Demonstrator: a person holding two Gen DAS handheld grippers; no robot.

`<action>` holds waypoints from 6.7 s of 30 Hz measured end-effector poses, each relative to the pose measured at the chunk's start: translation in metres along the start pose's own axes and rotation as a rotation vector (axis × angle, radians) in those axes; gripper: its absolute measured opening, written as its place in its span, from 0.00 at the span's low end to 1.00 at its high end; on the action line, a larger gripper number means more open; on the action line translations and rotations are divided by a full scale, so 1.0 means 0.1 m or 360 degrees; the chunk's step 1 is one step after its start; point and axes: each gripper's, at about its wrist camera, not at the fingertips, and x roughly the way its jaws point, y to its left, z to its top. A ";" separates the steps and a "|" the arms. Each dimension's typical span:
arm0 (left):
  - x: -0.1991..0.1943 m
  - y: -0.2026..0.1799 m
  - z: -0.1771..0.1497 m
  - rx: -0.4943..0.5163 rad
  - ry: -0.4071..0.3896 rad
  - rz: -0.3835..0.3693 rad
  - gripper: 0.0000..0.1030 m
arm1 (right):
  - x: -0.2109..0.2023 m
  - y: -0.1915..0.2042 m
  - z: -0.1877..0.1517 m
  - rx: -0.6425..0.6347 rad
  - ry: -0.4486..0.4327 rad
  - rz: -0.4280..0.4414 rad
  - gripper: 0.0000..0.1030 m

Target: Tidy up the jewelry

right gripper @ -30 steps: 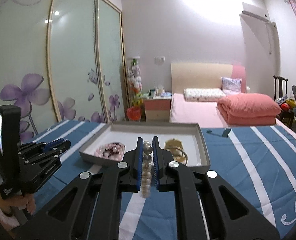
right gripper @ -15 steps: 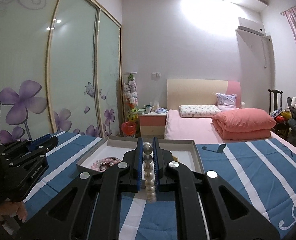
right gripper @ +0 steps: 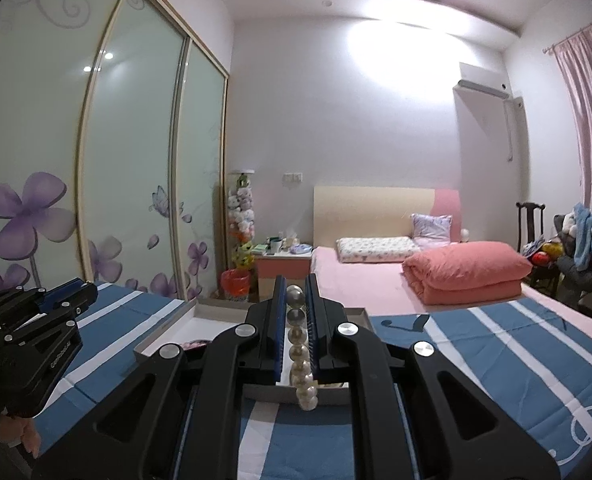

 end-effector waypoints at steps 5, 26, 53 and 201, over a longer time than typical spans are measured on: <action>-0.01 -0.03 -0.01 -0.0001 -0.0009 0.0021 0.14 | -0.01 0.02 -0.01 -0.0006 -0.0013 -0.0014 0.10; 0.10 -0.05 -0.01 0.0012 0.0015 0.0029 0.14 | 0.03 0.04 -0.01 -0.0015 -0.0004 -0.0007 0.10; 1.17 -0.41 0.06 -0.0117 0.0137 -0.0174 0.14 | 0.89 -0.22 -0.22 0.0030 0.0149 0.0040 0.10; -0.64 0.18 -0.46 -0.0095 0.0078 -0.0156 0.96 | -0.50 0.00 -0.44 0.0188 0.0319 0.0058 0.98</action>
